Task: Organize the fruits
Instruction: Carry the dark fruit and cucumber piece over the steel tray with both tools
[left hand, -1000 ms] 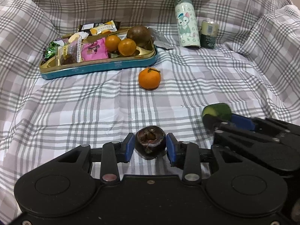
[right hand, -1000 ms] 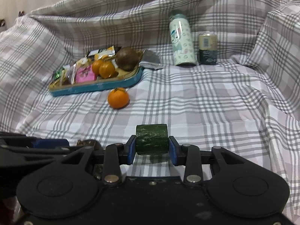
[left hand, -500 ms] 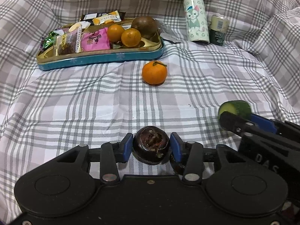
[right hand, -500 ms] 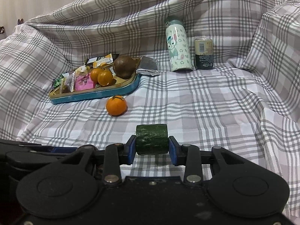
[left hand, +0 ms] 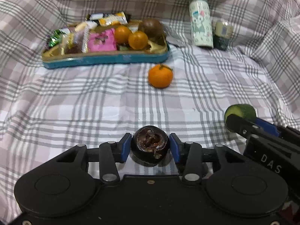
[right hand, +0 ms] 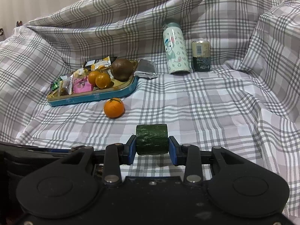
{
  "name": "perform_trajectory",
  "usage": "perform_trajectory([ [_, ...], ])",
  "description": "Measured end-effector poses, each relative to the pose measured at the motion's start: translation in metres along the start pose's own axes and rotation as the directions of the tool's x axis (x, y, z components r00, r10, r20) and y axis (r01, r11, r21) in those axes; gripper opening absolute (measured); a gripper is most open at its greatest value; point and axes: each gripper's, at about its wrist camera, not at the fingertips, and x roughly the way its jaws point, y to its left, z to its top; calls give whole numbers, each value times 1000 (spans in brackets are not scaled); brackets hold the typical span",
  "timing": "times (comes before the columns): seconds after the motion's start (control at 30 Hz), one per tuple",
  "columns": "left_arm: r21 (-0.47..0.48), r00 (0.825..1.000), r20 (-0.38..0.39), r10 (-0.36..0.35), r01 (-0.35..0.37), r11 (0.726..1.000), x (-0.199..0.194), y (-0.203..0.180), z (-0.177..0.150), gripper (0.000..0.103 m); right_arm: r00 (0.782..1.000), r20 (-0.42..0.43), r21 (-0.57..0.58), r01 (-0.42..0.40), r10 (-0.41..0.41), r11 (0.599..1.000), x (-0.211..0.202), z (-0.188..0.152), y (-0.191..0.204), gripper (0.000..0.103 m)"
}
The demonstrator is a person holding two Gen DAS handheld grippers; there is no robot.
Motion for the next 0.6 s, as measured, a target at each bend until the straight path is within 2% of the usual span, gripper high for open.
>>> perform_trajectory([
  [0.27,-9,996,92,11,-11,1000,-60,9,4,52,999,35,75,-34,31,997,-10,0,-11,37],
  [0.47,-39,992,130,2,3,999,-103,20,-11,52,995,101,40,-25,21,999,-40,-5,-3,37],
  [0.6,-43,991,130,13,-8,999,-123,24,-31,52,994,99,18,-39,37,999,-70,-24,4,37],
])
